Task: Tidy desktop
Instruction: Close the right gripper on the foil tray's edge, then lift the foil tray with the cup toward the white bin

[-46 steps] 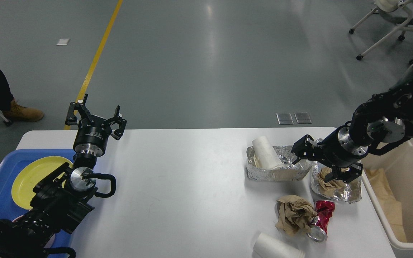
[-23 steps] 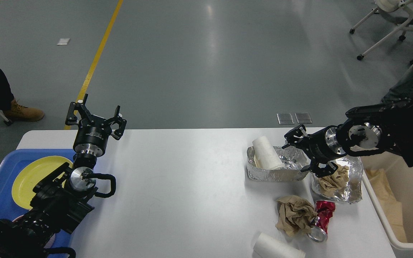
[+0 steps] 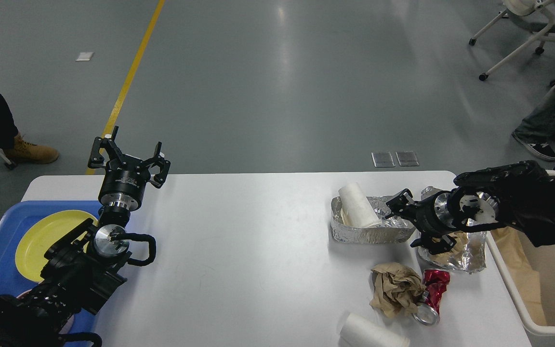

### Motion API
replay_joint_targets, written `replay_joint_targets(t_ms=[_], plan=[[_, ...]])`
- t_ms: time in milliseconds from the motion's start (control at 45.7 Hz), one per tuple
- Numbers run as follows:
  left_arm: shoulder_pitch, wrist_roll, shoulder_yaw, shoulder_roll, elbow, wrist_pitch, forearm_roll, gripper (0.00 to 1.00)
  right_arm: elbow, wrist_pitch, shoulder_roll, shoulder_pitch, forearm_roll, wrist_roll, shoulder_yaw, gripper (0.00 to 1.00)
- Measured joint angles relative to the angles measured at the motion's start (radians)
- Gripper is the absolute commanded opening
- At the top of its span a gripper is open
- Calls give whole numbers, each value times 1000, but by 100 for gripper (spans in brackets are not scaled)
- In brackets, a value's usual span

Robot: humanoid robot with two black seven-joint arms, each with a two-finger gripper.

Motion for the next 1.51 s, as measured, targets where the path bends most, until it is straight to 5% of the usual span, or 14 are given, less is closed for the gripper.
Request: replay_joint_targets(t_ms=[109,350,788,1248,1511], plan=[[0,0,0,0,0,0,0,96,-33,-1,4,-16,-16,0,14,61],[0,0,0,0,0,0,0,96,-69,1,22,-49,-61,1,22,0],[0,0,0,0,0,0,0,96,-64,33,34,-67,-140,4,27,0],[0,0,0,0,0,0,0,96,-49,186,32,-19,-170,1,41,0],[0,0,0,0,0,0,0,96,102,281,-24,133,-232,0,37,0]])
